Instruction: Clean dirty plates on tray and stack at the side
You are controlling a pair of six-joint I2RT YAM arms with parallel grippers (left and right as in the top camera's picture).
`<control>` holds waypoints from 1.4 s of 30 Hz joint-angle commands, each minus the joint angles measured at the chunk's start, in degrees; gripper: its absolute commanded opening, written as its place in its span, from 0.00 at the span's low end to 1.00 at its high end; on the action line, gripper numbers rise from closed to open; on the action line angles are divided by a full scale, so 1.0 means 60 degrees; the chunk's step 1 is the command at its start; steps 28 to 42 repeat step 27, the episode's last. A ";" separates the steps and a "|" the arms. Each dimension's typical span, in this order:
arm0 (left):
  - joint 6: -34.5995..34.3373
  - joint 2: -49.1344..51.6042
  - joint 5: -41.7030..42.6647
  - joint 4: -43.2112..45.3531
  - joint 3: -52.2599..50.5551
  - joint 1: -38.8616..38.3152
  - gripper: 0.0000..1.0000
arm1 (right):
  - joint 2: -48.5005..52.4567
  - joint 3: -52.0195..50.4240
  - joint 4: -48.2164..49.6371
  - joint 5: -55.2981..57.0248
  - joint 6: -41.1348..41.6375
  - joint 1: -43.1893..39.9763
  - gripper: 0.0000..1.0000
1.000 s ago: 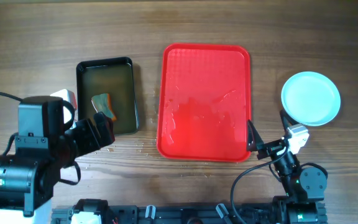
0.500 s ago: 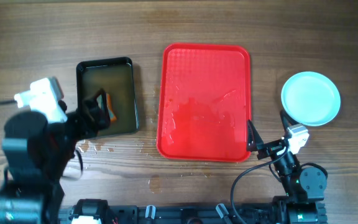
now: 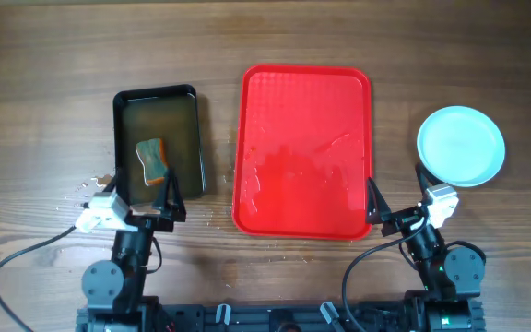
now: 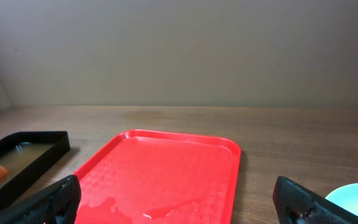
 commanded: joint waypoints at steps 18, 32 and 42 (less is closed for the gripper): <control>0.0153 -0.0073 0.0044 -0.1024 -0.0437 0.0073 1.00 | -0.0058 -0.0011 0.0033 0.0058 0.0135 0.0029 1.00; 0.0153 -0.0073 0.0044 -0.1024 -0.0437 0.0073 1.00 | -0.0058 -0.0011 0.0033 0.0058 0.0135 0.0029 1.00; 0.0153 -0.0073 0.0044 -0.1024 -0.0437 0.0073 1.00 | -0.0058 -0.0011 0.0033 0.0058 0.0135 0.0029 1.00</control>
